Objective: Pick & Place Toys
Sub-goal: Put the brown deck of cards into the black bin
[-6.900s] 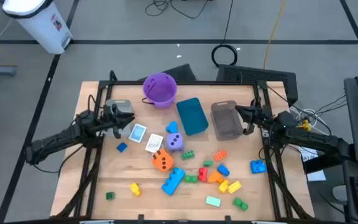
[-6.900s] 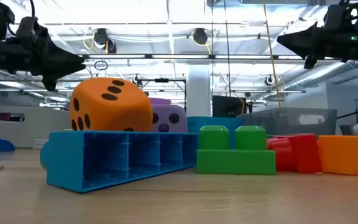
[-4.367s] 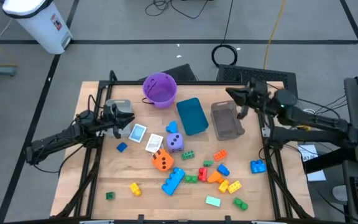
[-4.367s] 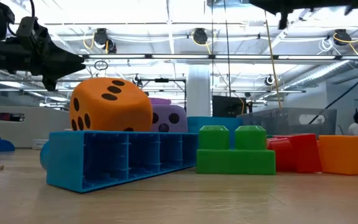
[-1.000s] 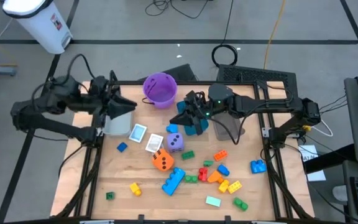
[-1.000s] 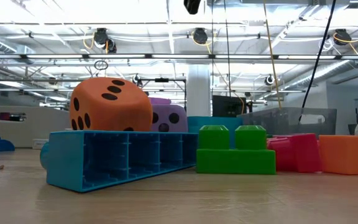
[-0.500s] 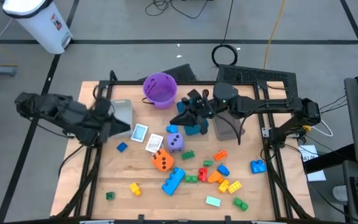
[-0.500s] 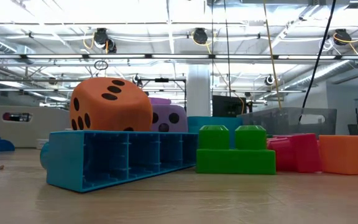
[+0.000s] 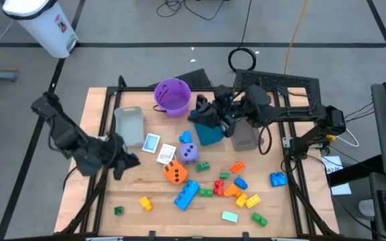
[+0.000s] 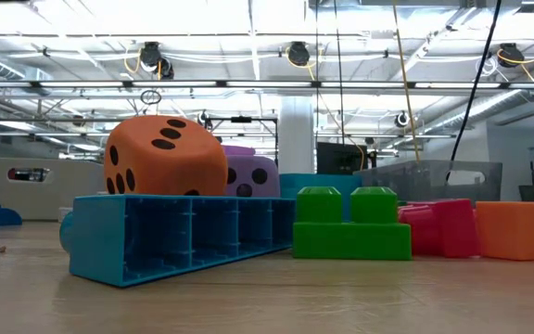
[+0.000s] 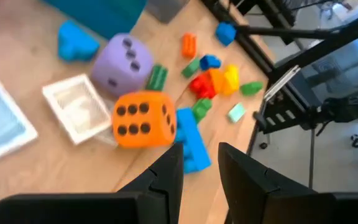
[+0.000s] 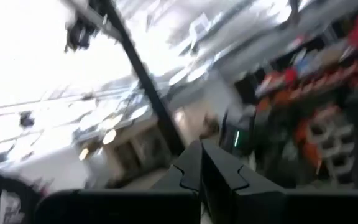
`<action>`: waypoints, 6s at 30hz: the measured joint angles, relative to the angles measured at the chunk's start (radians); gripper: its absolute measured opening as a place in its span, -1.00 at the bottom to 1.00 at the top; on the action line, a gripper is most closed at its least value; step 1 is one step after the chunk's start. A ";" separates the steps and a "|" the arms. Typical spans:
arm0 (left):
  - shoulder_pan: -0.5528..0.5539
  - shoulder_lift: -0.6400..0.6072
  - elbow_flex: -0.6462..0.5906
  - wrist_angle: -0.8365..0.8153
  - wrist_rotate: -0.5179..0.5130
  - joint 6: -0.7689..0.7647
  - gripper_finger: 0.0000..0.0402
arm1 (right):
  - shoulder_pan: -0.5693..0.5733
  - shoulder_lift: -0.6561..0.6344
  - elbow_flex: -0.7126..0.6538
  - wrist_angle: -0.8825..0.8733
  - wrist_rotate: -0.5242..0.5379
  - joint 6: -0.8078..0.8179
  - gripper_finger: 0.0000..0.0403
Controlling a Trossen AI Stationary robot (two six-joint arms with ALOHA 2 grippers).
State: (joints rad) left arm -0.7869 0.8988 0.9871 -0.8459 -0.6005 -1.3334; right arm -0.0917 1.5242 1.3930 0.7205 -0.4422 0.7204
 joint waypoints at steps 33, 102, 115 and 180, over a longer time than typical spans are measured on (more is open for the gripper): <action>-0.079 0.361 -0.573 0.721 -0.246 -0.809 -0.47 | 0.264 -0.076 0.229 -0.873 0.672 -0.605 -0.98; 0.376 0.319 -0.574 1.193 -0.079 -0.030 -0.61 | 0.336 -0.187 0.228 -1.127 0.597 -0.647 -0.98; 0.411 0.049 -0.571 1.656 0.022 0.617 -0.60 | 0.216 -0.174 0.228 -1.029 0.560 -0.508 -0.70; 0.428 0.149 -0.137 1.073 0.220 0.786 -0.56 | 0.085 0.012 0.228 -0.921 0.096 -0.355 -0.60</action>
State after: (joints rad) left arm -0.3589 1.0473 0.8501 0.2268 -0.3809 -0.5472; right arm -0.0071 1.5364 1.6211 -0.2001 -0.3458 0.3654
